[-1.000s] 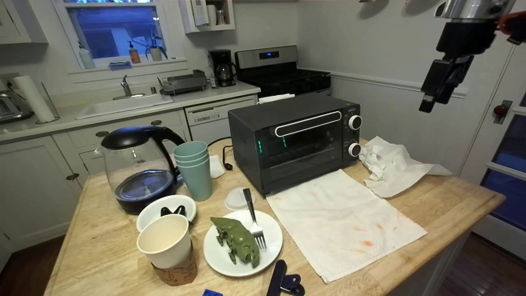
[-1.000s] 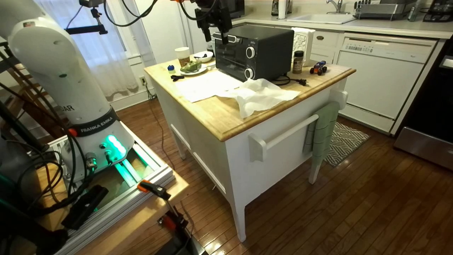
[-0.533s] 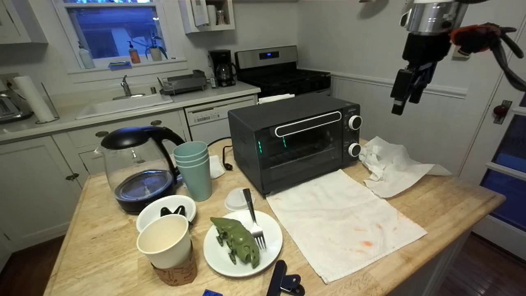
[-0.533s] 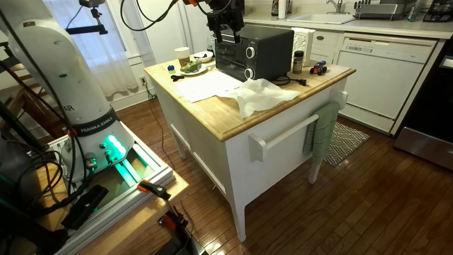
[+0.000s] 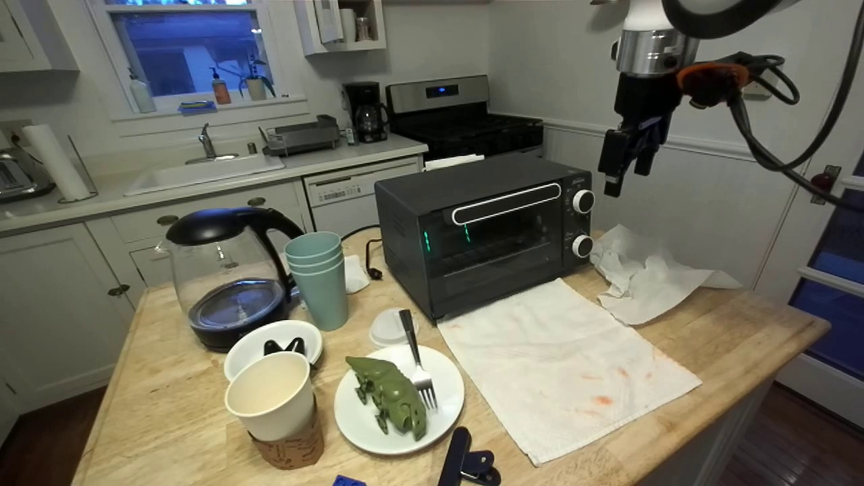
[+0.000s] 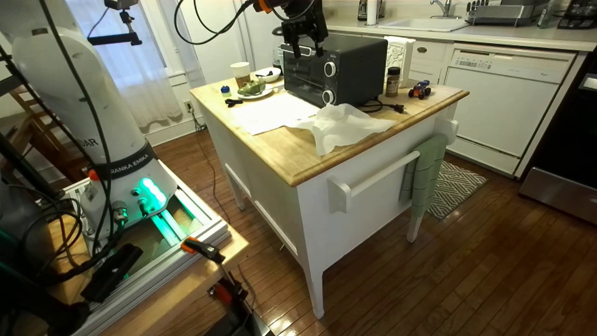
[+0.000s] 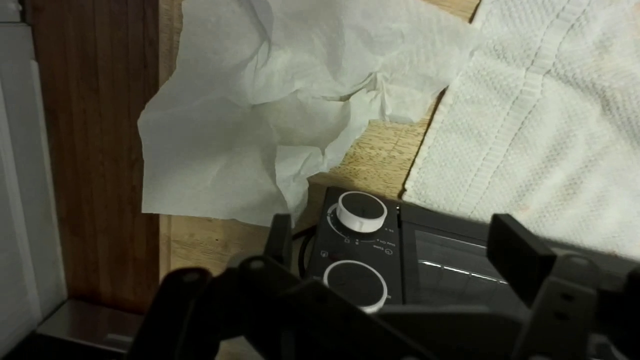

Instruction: Turn the top dial on the oven to the right twice

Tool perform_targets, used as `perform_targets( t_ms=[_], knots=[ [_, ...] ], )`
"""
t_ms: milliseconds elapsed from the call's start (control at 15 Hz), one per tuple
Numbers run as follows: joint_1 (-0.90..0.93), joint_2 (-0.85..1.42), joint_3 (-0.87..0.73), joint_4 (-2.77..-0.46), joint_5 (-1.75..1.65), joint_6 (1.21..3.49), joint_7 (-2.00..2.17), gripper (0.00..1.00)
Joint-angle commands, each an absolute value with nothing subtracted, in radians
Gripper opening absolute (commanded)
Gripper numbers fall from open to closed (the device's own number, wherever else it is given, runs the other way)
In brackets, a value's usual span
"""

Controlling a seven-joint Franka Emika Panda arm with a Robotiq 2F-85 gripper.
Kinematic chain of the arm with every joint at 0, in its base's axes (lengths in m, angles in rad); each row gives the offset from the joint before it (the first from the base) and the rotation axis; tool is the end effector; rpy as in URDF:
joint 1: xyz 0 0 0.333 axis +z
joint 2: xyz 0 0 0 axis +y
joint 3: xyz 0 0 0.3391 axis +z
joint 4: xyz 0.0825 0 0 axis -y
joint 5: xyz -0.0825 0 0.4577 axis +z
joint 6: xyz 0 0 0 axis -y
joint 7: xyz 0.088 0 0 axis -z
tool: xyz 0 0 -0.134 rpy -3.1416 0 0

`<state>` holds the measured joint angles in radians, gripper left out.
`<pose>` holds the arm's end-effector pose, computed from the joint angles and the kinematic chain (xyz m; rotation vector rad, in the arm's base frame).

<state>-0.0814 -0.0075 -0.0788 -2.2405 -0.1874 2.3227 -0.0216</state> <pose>0.5830 -0.1013 0.3313 2.9900 -0.0248 0.1141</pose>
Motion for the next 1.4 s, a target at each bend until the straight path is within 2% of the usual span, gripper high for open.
perform_targets(
  t_ms=[0,1333],
  knots=[
    [-0.071,0.048,-0.07,-2.184,-0.229,2.321,0.065,1.0],
    [-0.013,0.155,-0.066,-2.112,-0.334,2.37,0.153,1.0]
  ],
)
